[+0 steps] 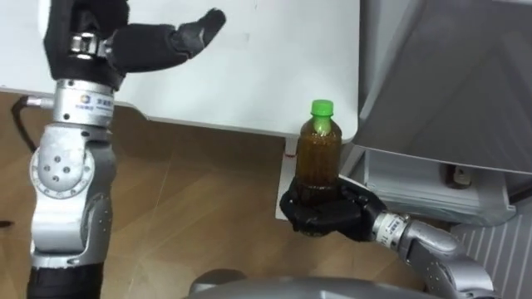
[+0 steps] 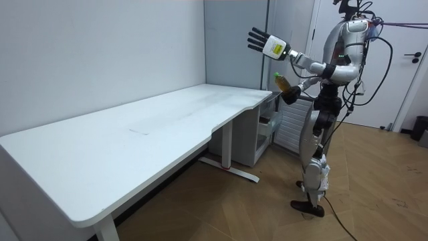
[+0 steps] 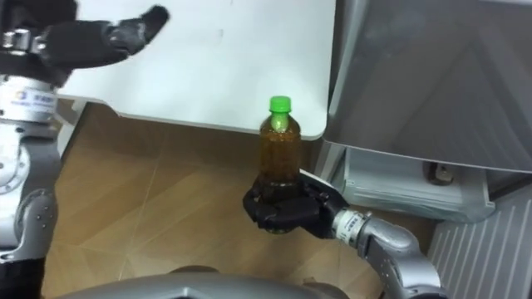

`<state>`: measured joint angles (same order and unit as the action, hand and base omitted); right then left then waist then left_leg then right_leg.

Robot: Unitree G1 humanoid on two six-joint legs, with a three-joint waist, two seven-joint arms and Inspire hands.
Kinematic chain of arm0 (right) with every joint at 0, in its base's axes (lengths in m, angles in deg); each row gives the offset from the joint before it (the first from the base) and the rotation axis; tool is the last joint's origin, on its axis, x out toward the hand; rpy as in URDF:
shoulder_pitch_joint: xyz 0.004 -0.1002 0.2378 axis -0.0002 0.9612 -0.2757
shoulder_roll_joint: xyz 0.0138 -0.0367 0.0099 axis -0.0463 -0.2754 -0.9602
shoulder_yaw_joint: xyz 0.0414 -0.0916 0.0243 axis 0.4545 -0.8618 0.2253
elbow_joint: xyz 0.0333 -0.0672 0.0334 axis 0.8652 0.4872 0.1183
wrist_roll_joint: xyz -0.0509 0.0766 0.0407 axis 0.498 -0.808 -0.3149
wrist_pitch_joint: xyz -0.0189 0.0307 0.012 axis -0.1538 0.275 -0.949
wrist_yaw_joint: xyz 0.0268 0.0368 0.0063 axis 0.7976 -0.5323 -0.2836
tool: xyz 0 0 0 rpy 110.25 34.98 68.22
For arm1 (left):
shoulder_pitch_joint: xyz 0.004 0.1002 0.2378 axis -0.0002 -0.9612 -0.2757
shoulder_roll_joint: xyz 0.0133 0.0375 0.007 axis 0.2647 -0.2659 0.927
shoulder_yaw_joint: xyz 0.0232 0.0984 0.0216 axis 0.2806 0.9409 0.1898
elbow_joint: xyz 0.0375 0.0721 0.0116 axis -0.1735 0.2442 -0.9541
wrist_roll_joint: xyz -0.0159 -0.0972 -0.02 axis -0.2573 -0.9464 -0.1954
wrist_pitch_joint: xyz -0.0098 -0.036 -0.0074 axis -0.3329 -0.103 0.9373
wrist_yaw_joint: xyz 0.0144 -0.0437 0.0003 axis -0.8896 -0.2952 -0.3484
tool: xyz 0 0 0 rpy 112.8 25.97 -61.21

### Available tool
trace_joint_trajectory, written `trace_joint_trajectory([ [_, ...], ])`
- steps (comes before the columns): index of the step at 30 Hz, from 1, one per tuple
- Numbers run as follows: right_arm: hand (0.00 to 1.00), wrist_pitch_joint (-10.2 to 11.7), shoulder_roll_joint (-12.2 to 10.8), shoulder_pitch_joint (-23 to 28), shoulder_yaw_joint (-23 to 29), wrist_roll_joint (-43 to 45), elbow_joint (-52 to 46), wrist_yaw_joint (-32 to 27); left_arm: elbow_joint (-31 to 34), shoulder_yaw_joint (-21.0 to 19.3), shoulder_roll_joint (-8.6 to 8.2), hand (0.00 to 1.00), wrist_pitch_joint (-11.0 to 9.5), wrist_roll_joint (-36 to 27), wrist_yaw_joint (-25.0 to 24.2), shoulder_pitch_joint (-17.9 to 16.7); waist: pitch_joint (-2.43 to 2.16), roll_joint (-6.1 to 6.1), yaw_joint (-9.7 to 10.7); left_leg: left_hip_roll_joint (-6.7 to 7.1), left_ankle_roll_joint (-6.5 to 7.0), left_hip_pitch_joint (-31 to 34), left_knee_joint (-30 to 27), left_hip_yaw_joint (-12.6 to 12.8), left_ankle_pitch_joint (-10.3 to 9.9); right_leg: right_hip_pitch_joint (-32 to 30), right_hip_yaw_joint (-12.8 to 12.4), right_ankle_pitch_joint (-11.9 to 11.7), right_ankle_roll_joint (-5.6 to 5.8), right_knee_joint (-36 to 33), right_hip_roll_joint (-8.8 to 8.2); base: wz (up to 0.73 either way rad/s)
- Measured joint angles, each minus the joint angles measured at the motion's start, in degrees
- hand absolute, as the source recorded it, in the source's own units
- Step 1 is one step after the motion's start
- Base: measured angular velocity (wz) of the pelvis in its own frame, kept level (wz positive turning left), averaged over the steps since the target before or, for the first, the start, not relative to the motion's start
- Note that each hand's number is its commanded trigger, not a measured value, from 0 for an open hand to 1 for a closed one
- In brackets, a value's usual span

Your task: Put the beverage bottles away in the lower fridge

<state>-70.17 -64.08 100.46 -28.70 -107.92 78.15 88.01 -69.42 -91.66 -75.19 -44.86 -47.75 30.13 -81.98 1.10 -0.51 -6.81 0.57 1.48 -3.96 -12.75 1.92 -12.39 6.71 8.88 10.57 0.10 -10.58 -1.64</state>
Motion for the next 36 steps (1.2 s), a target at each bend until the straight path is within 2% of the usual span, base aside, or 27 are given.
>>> trace_joint_trajectory([
  [8,1.00,0.0,-1.4,0.9,0.8,0.3,0.2,-0.1,-10.4,-1.9,-0.68,0.00,-0.2,0.6,6.7,-2.7,-0.05,0.10,-1.0,-0.01,-0.01,-0.2,0.0,-0.3,0.0,0.4,0.7,0.0,0.00,0.0,0.03,0.00],
  [13,1.00,0.0,-1.2,1.7,0.9,2.4,0.2,-0.1,-14.9,-2.0,-0.91,0.00,-0.2,0.6,11.8,-3.8,-0.12,0.01,-1.5,0.05,-0.01,-0.3,0.0,-0.6,0.0,0.8,0.6,0.0,0.00,0.0,0.06,0.01],
  [16,1.00,0.0,-1.1,1.7,0.9,2.3,0.2,-0.2,-18.1,-2.1,-0.91,0.00,-0.2,0.6,14.4,-4.2,-0.31,0.22,-1.6,0.06,-0.01,-0.4,0.1,-0.7,0.0,0.8,0.7,0.0,0.00,0.1,0.06,0.00],
  [20,1.00,0.0,-1.0,1.8,0.9,2.3,0.2,-0.4,-22.0,-2.1,-0.95,0.00,-0.2,0.5,17.4,-5.5,-0.84,1.05,-1.8,0.05,-0.03,-0.6,0.0,-0.6,0.0,0.9,0.7,0.0,0.00,0.1,0.08,0.00],
  [31,1.00,-0.1,-1.1,2.1,0.1,2.5,0.2,-3.1,-33.2,-2.1,-1.53,0.00,-0.2,0.1,23.0,-5.7,-0.64,1.16,-3.5,0.11,-0.04,-0.7,-0.1,-0.7,0.0,1.4,0.7,0.0,-0.01,0.1,0.06,0.00],
  [36,1.00,-0.1,-1.0,2.1,-1.6,0.1,0.3,-5.7,-39.7,0.0,-1.79,0.00,-0.2,-4.7,24.9,-6.6,-0.50,1.38,-3.7,0.14,-0.04,-0.6,-0.2,-0.7,0.0,1.9,0.9,0.0,-0.03,0.9,0.09,0.01],
])
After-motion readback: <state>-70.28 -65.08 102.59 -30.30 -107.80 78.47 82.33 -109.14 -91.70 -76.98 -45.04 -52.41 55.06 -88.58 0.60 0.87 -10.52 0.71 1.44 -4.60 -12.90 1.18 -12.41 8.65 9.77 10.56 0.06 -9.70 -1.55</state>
